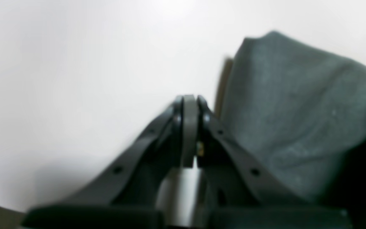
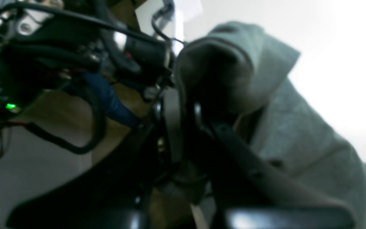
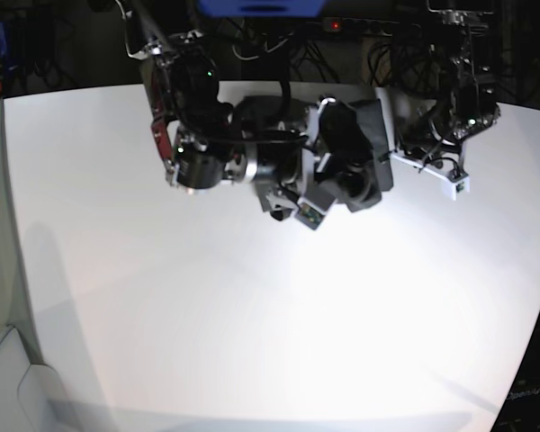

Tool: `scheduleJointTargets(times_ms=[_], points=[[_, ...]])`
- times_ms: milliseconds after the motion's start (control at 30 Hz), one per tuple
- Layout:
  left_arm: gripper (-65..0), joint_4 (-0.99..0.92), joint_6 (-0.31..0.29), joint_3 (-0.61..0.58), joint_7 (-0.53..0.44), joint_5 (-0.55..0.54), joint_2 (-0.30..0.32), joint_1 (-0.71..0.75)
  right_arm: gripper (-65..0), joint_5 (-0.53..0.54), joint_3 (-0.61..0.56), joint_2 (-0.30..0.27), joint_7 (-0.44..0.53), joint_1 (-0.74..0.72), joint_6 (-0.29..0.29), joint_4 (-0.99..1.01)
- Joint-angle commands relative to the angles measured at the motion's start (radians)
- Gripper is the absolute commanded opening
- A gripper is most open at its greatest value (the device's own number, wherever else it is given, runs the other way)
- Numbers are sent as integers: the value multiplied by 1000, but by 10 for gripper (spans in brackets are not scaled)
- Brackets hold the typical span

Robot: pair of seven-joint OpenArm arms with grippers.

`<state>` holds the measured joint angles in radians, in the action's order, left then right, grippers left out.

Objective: Layout the t-shirt on the table in an organized manner, then fold the t-shirt properly
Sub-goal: 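Press and tuck the folded bundle with both grippers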

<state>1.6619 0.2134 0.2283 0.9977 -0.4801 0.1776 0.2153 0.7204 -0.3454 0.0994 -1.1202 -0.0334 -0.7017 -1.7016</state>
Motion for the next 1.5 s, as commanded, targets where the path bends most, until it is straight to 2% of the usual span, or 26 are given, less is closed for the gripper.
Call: scheduleJointTargets(times_ms=[0, 433, 600, 800, 900, 1100, 1167, 1400, 1467], points=[[-648, 11, 4, 3, 6, 10, 7, -4, -650, 28, -1, 9, 30, -30, 4, 2], [-648, 7, 4, 3, 6, 10, 26, -23, -650, 26, -5, 29, 32, -84, 4, 147], [-648, 7, 4, 3, 6, 7, 26, -26, -606, 26, -5, 46, 55, -84, 4, 148], [-648, 7, 4, 3, 6, 10, 26, -26, -586, 26, -28, 49, 70, -84, 4, 151], [-648, 7, 4, 3, 6, 10, 26, -24, -524, 26, -79, 49, 70, -84, 4, 151], [-648, 14, 4, 3, 6, 10, 26, -23, -339, 28, -134, 47, 71, -86, 4, 134], [-648, 16, 4, 3, 6, 10, 26, -20, -299, 28, -131, 46, 71, -86, 4, 114], [-648, 28, 4, 9, 6, 2, 72, 11, -285, 29, -133, 44, 71, -107, 4, 42], [-648, 57, 4, 44, 6, 2, 84, 23, -285, 29, -133, 44, 68, -105, 4, 18]])
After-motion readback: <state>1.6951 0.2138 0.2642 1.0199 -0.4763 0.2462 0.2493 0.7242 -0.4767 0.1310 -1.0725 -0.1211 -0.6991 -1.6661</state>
